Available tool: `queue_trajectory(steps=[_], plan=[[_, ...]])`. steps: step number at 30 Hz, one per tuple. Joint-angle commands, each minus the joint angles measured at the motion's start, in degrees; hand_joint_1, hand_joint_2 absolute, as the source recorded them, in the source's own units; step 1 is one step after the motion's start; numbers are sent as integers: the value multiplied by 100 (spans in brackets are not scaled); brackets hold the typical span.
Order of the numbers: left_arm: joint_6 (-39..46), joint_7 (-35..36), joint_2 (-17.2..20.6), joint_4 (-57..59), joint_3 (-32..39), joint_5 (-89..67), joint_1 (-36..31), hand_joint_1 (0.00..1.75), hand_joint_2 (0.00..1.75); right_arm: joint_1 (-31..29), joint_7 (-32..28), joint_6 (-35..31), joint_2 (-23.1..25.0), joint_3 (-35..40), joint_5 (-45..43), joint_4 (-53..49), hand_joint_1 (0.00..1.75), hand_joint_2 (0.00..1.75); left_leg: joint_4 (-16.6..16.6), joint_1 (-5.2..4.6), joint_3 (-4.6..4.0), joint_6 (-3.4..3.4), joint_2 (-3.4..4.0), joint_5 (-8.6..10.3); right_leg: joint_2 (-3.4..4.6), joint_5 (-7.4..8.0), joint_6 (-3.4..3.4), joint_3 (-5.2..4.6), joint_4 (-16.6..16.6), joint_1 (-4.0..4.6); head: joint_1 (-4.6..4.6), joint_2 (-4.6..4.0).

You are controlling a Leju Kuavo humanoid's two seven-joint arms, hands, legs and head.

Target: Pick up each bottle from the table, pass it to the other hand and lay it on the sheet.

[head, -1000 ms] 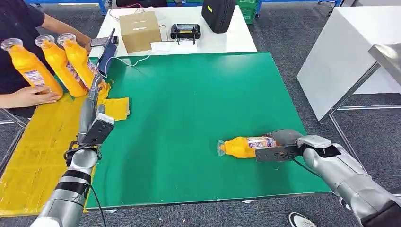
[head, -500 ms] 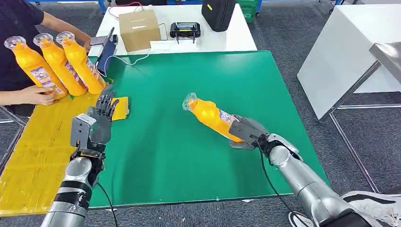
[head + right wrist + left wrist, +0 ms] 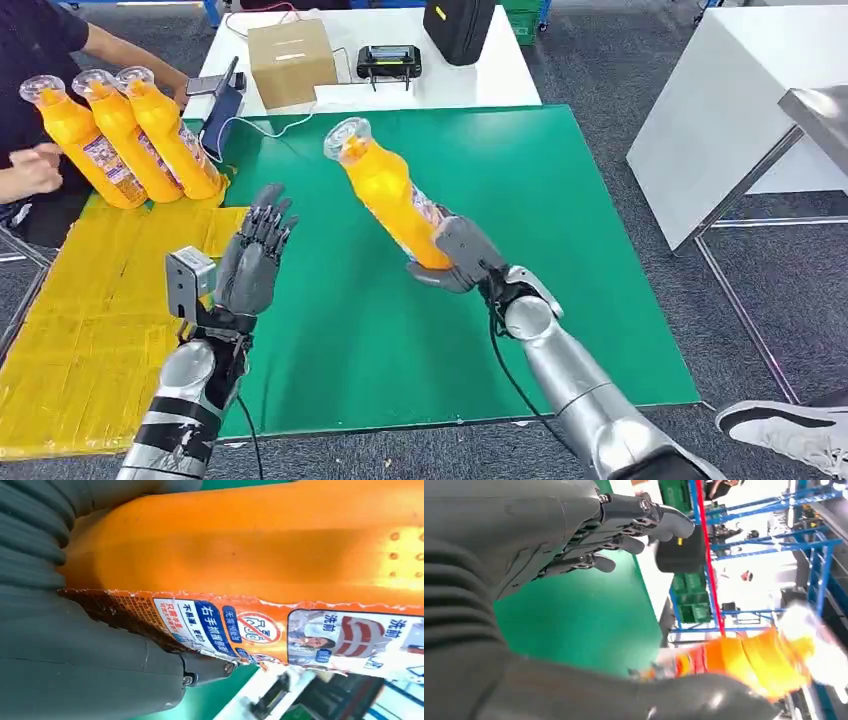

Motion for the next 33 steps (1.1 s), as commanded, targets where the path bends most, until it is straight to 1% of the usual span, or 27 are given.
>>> queue_trajectory(steps=[1, 2, 3, 5, 6, 7, 10, 11, 12, 14, 17, 18, 20, 21, 23, 24, 26, 27, 32, 33], plan=[[-138, -10, -135, 130, -687, 73, -34, 0, 175, -426, -81, -85, 664, 297, 14, 965, 175, 175, -1, 4, 14, -3, -9, -7, 26, -5, -5, 14, -3, -1, 2, 0], [-66, -136, -132, 82, -716, 5, -23, 0, 175, -454, -85, -78, 704, 366, 19, 1006, 175, 175, 2, 6, 26, -5, -18, -14, 37, -12, -8, 27, 0, -3, 0, 0], [-16, -183, -140, 30, -752, -64, -10, 0, 175, -476, -79, -45, 783, 478, 62, 1035, 175, 175, 1, 4, 14, -4, -4, -9, 33, -5, -6, 12, -1, -2, 2, 0], [-45, -165, -133, -25, -753, -28, 10, 0, 175, -478, -67, 2, 932, 673, 130, 1076, 175, 175, 3, 4, 12, -5, -3, -11, 39, -7, -6, 12, 2, -2, 2, 0], [-60, -147, -125, -19, -760, -27, 13, 0, 175, -467, -61, 36, 1015, 811, 186, 1085, 175, 175, 4, 6, 21, -8, 0, -18, 57, -11, -10, 17, 4, -2, 2, 0], [-59, -145, -131, -3, -759, -27, 17, 0, 175, -451, -58, 65, 1060, 940, 234, 1088, 175, 175, 1, 3, 11, -5, 0, -10, 36, -6, -7, 9, 2, -2, 0, 0], [-54, -143, -132, 56, -749, -38, 13, 0, 175, -370, -52, 121, 1217, 1331, 345, 1030, 175, 175, -1, 8, 25, -9, -5, -16, 49, -12, -11, 20, 1, 1, 2, 0], [-50, -143, -135, 68, -733, -41, 24, 0, 175, -331, -57, 159, 1253, 1513, 416, 985, 175, 175, -2, 4, 12, -6, -2, -9, 34, -6, -7, 9, -1, 0, -2, 0], [-30, -143, -123, 83, -728, -82, 21, 0, 175, -285, -50, 167, 1289, 1638, 440, 937, 175, 175, 1, 8, 23, -8, -5, -16, 49, -12, -10, 18, 2, 1, 2, 0], [58, -162, -142, 136, -669, -158, 19, 0, 175, -193, -4, 177, 1334, 1979, 511, 811, 175, 175, 2, 12, 22, -7, -4, -17, 50, -12, -10, 18, 0, 3, 2, 0], [61, -163, -141, 143, -656, -160, 18, 0, 175, -175, 19, 154, 1333, 2012, 509, 797, 175, 175, -3, 8, 7, -3, -5, -6, 23, -5, -6, 4, -2, 2, 2, 0], [61, -163, -144, 143, -655, -160, 17, 0, 175, -186, 19, 154, 1317, 2009, 510, 796, 175, 175, 0, 10, 20, -6, -14, -13, 37, -13, -9, 17, 1, 1, 0, 0], [61, -164, -148, 141, -655, -161, 16, 0, 175, -204, 19, 152, 1291, 2001, 508, 794, 175, 175, -1, 7, -1, -3, -18, -2, 10, -6, -5, -1, -1, 1, 9, 0], [61, -164, -148, 141, -655, -161, 16, 0, 175, -204, 19, 152, 1291, 2001, 508, 794, 175, 175, 2, 11, 12, -4, -28, -10, 20, -15, -9, 15, 0, 1, 0, 0], [61, -164, -148, 141, -655, -161, 16, 0, 175, -204, 19, 152, 1291, 2001, 508, 794, 175, 175, -1, 6, 0, -2, -10, -4, 17, -6, -6, 0, -1, 0, 2, 0], [61, -164, -148, 141, -655, -161, 16, 0, 175, -204, 19, 152, 1291, 2001, 508, 794, 175, 175, 2, 9, 11, -5, -19, -11, 30, -13, -9, 12, 2, 0, 4, 0], [61, -164, -148, 141, -655, -161, 16, 0, 175, -204, 19, 152, 1291, 2001, 508, 794, 175, 175, -1, 4, -1, -4, -17, -3, 13, -6, -7, 1, -1, -1, 4, 0], [62, -164, -157, 144, -639, -157, 17, 0, 175, -215, 12, 179, 1277, 2049, 508, 780, 175, 175, 2, 9, 9, -7, -26, -10, 23, -14, -11, 12, 2, 1, 2, 0], [194, -172, -147, 306, -520, -298, -54, 0, 175, -30, 29, 343, 1413, 2808, 660, 779, 175, 175, -2, 5, 4, -5, -10, -6, 20, -7, -7, 3, -1, 0, 2, 0], [211, -174, -156, 348, -486, -316, -65, 0, 175, 4, 28, 342, 1422, 2955, 660, 777, 175, 175, 0, 10, 18, -9, -16, -14, 35, -15, -12, 17, 0, 2, 2, 0]])
